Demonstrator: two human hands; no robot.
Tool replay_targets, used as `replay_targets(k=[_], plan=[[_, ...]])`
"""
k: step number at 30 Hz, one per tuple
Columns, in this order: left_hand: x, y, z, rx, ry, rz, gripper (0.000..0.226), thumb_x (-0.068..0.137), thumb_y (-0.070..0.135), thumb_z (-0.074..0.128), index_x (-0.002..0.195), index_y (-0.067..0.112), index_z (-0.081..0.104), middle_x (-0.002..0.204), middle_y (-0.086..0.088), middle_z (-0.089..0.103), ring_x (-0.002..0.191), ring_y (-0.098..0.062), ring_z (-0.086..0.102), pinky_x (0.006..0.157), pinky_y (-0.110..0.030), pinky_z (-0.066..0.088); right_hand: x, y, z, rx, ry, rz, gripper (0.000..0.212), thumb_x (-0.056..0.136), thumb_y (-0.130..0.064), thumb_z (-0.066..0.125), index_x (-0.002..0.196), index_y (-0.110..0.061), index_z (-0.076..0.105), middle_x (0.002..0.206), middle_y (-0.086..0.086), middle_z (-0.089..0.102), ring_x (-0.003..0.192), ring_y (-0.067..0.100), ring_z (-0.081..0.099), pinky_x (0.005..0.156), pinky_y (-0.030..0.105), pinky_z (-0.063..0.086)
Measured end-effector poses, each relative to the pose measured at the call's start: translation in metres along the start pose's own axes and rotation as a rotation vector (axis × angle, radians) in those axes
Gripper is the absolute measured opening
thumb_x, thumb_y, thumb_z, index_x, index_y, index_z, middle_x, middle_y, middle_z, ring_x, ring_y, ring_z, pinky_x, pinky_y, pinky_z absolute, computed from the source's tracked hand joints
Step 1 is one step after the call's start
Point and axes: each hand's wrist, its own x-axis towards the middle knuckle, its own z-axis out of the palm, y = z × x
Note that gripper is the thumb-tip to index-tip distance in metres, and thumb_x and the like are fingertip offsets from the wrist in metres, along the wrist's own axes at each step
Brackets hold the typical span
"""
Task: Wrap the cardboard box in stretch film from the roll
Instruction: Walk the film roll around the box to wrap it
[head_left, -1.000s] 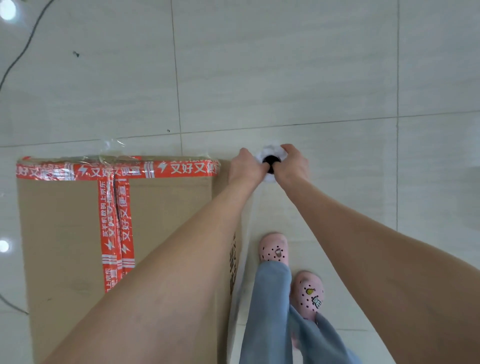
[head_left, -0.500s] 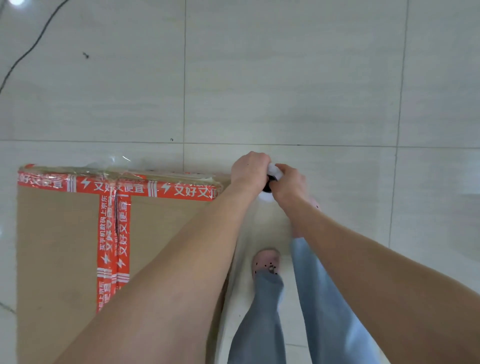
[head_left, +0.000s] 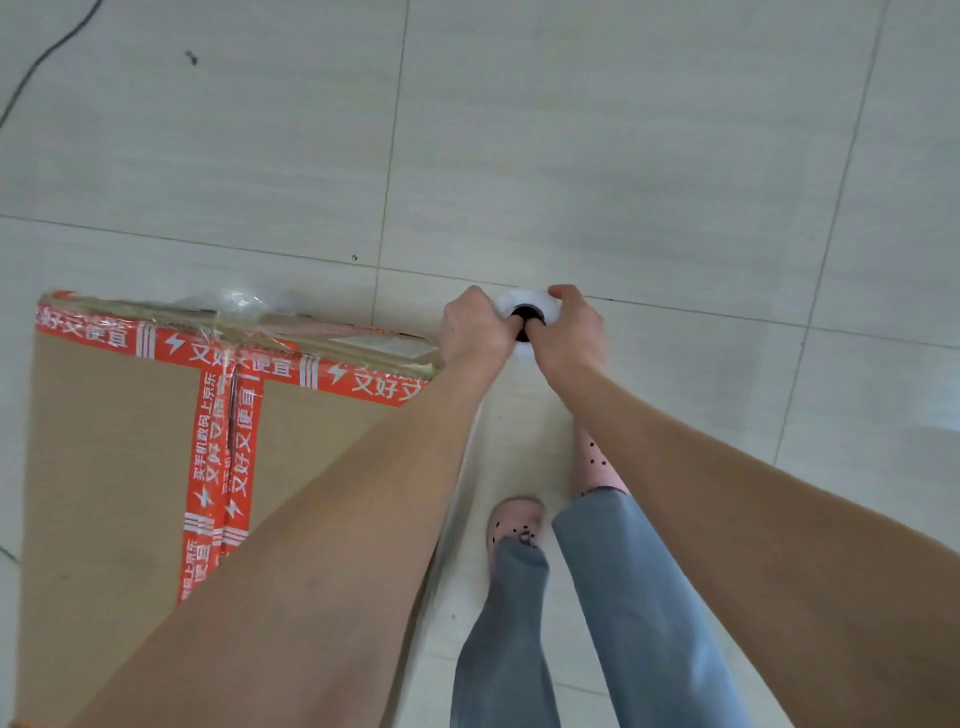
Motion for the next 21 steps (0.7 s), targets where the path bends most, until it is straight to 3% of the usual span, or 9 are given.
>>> replay_targets(k=[4,8,11,13,16,18,21], plan=[[0.004,0.004,-0.002,0.081,-0.019,0.034,0.028,0.078,0.031,0.065,0.090,0.011,0.051,0.091,-0.007,0.061,0.080,-0.025,0.053,0.059,-0.030,0.035,0.005,0.000,0.003,0.174,-0.103,0.200,0.053,0.082,-0.017,0.052,0.134,-0.024,0.046,0.118,0.004,0.061,0.092,0.024,0.063,0.078,0.040,0.056],[0.014,0.010,-0.007,0.196,-0.098,0.190,0.032,0.081,0.015,0.060,0.112,0.011,0.057,0.105,-0.008,0.063,0.091,-0.026,0.056,0.074,-0.033,0.046,0.008,-0.002,0.006,0.201,-0.112,0.211,0.056,0.079,-0.016,0.055,0.134,-0.026,0.048,0.123,0.001,0.060,0.094,0.023,0.064,0.077,0.040,0.058],[0.023,0.020,-0.013,0.258,-0.132,0.200,0.020,0.077,0.009,0.052,0.089,0.014,0.067,0.090,-0.005,0.066,0.077,-0.025,0.055,0.059,-0.029,0.041,0.011,-0.004,0.007,0.240,-0.104,0.202,0.053,0.077,-0.016,0.055,0.129,-0.023,0.053,0.113,0.000,0.063,0.094,0.024,0.065,0.078,0.041,0.058],[0.026,0.020,-0.017,0.267,-0.124,0.185,0.015,0.075,0.008,0.051,0.077,0.014,0.064,0.077,-0.002,0.060,0.072,-0.026,0.055,0.051,-0.024,0.034,0.013,-0.007,0.008,0.250,-0.090,0.185,0.037,0.075,-0.014,0.056,0.112,-0.022,0.060,0.092,-0.003,0.063,0.087,0.024,0.066,0.075,0.043,0.058],[0.029,0.015,-0.023,0.240,-0.110,0.160,0.015,0.073,0.008,0.051,0.078,0.012,0.065,0.073,-0.002,0.058,0.069,-0.025,0.053,0.049,-0.024,0.032,0.014,-0.016,0.010,0.220,-0.100,0.139,0.020,0.074,-0.012,0.055,0.090,-0.023,0.060,0.078,-0.005,0.060,0.080,0.025,0.065,0.071,0.045,0.058],[0.032,0.011,-0.029,0.218,-0.093,0.150,0.013,0.074,0.008,0.052,0.078,0.011,0.065,0.073,-0.003,0.057,0.069,-0.026,0.052,0.049,-0.025,0.032,0.017,-0.023,0.012,0.197,-0.110,0.110,0.018,0.074,-0.011,0.054,0.089,-0.019,0.061,0.078,-0.002,0.060,0.078,0.026,0.065,0.070,0.042,0.058],[0.038,0.003,-0.037,0.163,-0.042,0.108,0.015,0.076,0.007,0.056,0.085,0.009,0.068,0.080,-0.007,0.062,0.077,-0.028,0.057,0.058,-0.027,0.037,0.019,-0.035,0.016,0.165,-0.130,0.071,0.017,0.074,-0.012,0.056,0.090,-0.018,0.060,0.075,-0.002,0.057,0.072,0.026,0.062,0.056,0.031,0.050]])
